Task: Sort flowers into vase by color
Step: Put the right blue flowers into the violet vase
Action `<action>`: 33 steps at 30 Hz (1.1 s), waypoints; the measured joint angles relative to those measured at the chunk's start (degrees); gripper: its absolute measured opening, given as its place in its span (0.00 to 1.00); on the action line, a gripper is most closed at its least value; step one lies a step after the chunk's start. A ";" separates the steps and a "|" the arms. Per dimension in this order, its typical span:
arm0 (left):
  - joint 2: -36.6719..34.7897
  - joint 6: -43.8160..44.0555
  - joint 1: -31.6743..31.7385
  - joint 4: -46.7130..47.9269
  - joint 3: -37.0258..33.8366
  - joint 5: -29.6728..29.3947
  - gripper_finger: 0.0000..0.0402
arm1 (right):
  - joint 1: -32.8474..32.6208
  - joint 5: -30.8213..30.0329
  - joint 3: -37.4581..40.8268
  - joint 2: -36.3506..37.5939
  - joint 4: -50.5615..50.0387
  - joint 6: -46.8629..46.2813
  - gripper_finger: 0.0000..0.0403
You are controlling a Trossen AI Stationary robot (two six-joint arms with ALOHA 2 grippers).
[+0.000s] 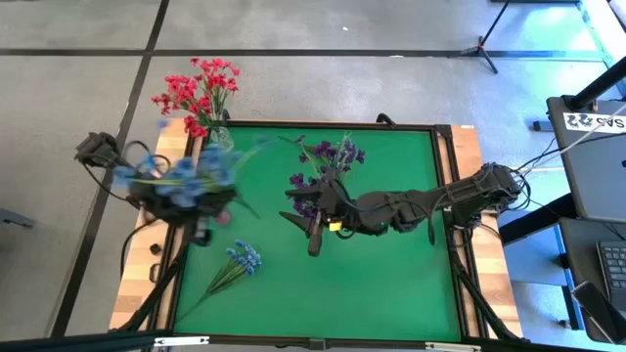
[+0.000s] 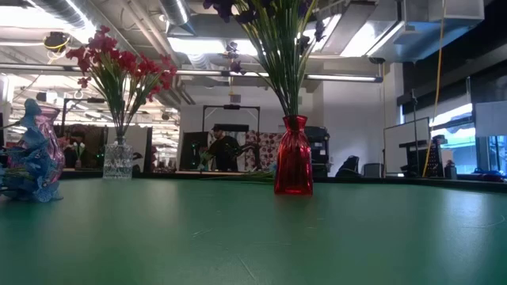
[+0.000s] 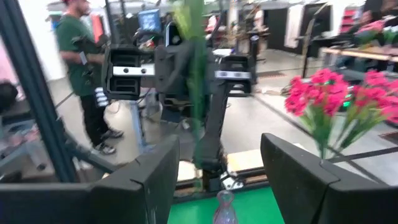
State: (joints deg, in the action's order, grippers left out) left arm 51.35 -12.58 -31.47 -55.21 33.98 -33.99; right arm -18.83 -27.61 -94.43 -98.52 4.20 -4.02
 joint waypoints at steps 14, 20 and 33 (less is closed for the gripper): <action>15.85 7.93 8.40 0.12 15.20 0.89 0.02 | 1.67 1.76 0.00 -0.42 -1.74 -0.10 0.54; 15.90 13.71 8.83 0.20 15.20 0.69 0.02 | 1.70 1.75 0.00 -0.42 -1.06 -0.16 0.37; 15.90 20.97 8.83 0.27 15.23 5.16 0.07 | 2.37 7.52 0.00 -0.39 -0.97 -2.18 0.07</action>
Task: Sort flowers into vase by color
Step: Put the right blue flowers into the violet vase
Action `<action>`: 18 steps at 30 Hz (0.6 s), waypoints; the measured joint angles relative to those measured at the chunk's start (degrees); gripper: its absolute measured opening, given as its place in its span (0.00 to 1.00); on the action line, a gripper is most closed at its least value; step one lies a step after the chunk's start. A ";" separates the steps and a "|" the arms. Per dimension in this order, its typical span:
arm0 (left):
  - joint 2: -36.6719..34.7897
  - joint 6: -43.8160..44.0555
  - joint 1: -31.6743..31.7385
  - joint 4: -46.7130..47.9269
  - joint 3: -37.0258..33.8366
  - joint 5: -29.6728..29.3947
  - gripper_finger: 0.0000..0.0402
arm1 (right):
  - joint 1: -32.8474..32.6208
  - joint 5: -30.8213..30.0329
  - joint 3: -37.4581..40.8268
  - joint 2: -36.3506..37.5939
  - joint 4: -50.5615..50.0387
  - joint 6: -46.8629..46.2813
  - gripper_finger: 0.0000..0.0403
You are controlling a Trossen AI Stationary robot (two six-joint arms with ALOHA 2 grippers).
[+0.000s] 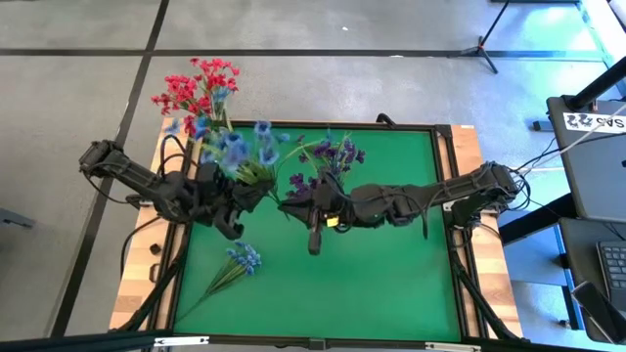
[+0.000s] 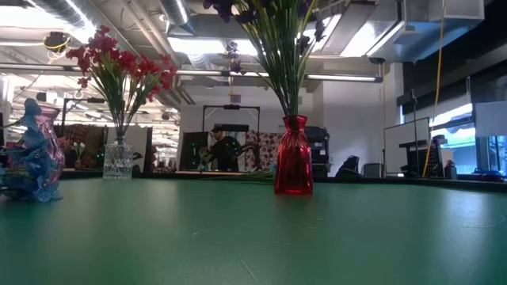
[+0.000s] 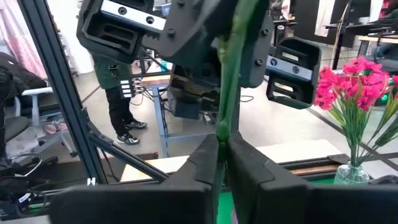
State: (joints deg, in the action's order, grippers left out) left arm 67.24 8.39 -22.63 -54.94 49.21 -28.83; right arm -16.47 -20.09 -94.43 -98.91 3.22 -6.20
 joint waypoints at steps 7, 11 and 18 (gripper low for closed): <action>-0.71 -0.14 -0.49 -0.05 0.02 3.04 0.25 | 0.00 -0.59 0.00 0.00 4.17 0.68 0.03; -1.11 -6.76 -2.46 -2.41 0.03 2.90 0.33 | 0.00 -1.40 0.00 0.00 9.30 2.17 0.02; -0.52 -8.53 -1.92 -4.17 0.04 3.03 0.38 | 0.49 -3.73 0.00 0.07 14.12 4.16 0.03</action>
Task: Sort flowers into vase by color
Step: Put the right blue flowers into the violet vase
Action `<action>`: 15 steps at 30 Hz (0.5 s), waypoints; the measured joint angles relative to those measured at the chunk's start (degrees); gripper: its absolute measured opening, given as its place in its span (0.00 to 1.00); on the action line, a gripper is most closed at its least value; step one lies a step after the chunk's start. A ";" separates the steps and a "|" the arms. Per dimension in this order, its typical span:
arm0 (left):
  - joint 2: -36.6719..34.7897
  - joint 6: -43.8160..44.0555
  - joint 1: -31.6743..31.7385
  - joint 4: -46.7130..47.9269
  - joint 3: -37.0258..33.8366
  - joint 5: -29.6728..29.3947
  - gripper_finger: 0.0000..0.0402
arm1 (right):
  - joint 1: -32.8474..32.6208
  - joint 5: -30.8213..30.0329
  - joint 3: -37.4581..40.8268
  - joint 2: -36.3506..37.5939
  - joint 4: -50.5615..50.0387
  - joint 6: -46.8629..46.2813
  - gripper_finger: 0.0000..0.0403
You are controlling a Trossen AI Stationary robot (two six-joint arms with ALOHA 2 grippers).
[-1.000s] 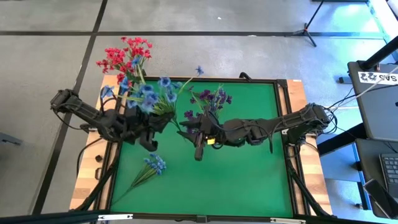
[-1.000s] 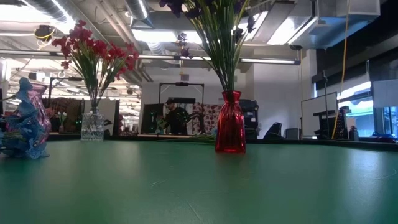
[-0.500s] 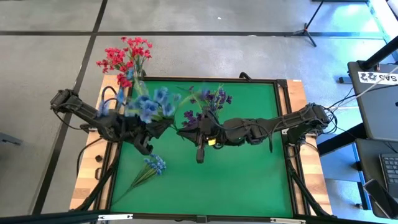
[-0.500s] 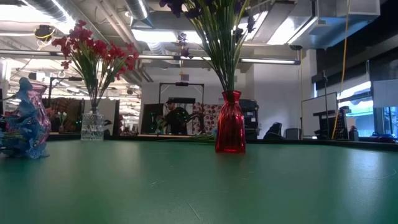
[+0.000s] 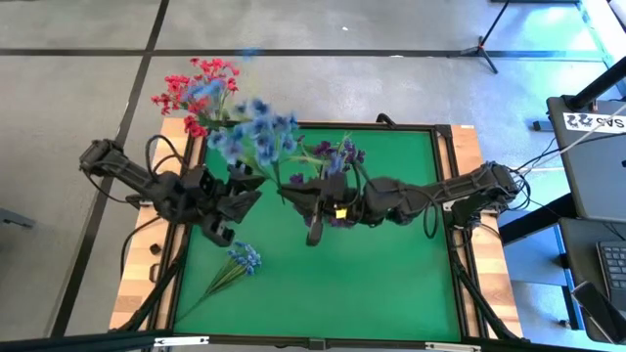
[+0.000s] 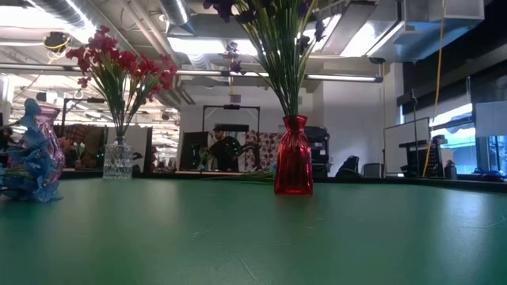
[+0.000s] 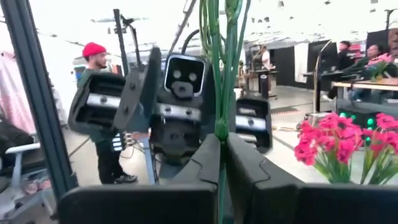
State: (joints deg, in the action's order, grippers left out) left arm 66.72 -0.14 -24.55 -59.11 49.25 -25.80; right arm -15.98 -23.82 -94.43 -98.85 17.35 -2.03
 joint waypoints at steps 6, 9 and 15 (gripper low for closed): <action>3.26 -0.40 2.82 -2.50 0.00 0.36 0.37 | 1.15 3.87 -0.04 -1.19 4.15 0.91 0.01; 5.06 -1.84 3.48 -7.30 0.00 2.19 0.36 | 1.39 3.99 -0.02 -1.51 4.54 0.45 0.02; 6.98 -1.35 5.69 -8.68 0.00 2.56 0.33 | 1.39 3.89 -0.02 -1.49 5.47 -0.32 0.01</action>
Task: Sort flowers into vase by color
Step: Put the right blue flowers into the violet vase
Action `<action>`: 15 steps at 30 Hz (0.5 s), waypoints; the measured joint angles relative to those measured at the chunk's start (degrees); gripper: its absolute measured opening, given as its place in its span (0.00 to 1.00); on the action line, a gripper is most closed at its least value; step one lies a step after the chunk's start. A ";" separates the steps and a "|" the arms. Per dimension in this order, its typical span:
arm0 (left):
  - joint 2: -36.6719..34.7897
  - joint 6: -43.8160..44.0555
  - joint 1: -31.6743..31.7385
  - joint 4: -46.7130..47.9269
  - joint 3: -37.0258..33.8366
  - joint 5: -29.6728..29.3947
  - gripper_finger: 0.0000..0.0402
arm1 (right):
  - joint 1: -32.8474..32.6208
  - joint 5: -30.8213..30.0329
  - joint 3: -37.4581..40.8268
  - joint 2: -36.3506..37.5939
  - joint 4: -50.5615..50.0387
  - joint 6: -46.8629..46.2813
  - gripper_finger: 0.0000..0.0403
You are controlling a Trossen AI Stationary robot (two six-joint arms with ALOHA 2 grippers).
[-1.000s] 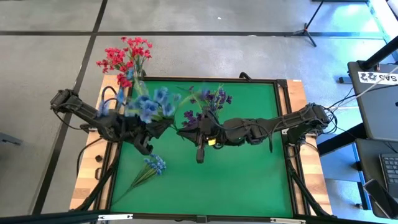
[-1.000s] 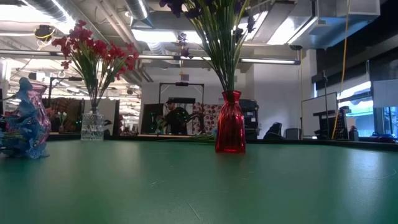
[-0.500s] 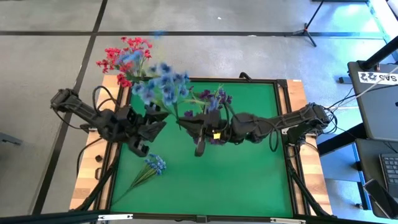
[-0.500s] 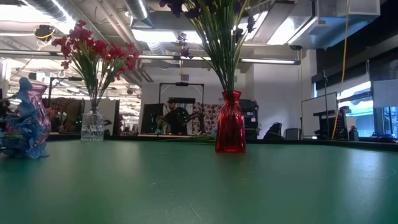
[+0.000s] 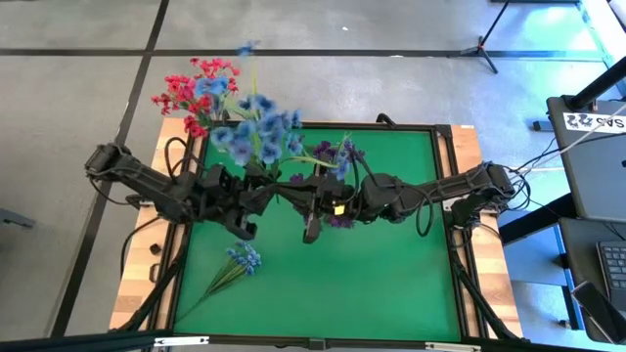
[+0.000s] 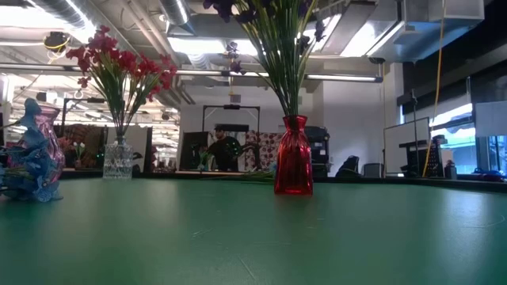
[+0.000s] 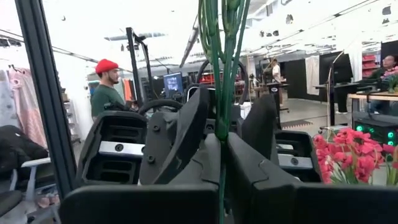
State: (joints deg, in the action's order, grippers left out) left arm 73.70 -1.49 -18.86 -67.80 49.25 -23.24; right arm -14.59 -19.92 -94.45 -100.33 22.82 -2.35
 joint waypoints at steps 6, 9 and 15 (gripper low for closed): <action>0.25 1.11 1.89 -1.84 0.00 0.37 0.27 | 0.00 -2.41 0.00 0.00 0.30 -0.23 0.02; 0.25 1.41 2.01 -1.83 0.00 0.29 0.22 | 0.04 -2.97 0.00 0.00 0.20 -0.20 0.02; 0.03 8.45 2.53 1.69 0.00 -0.61 0.06 | 0.02 -3.67 0.00 0.24 -2.07 -0.37 0.04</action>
State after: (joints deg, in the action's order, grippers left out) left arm 73.73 6.96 -16.33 -66.11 49.25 -23.84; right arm -14.57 -23.59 -94.45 -100.10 20.75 -2.72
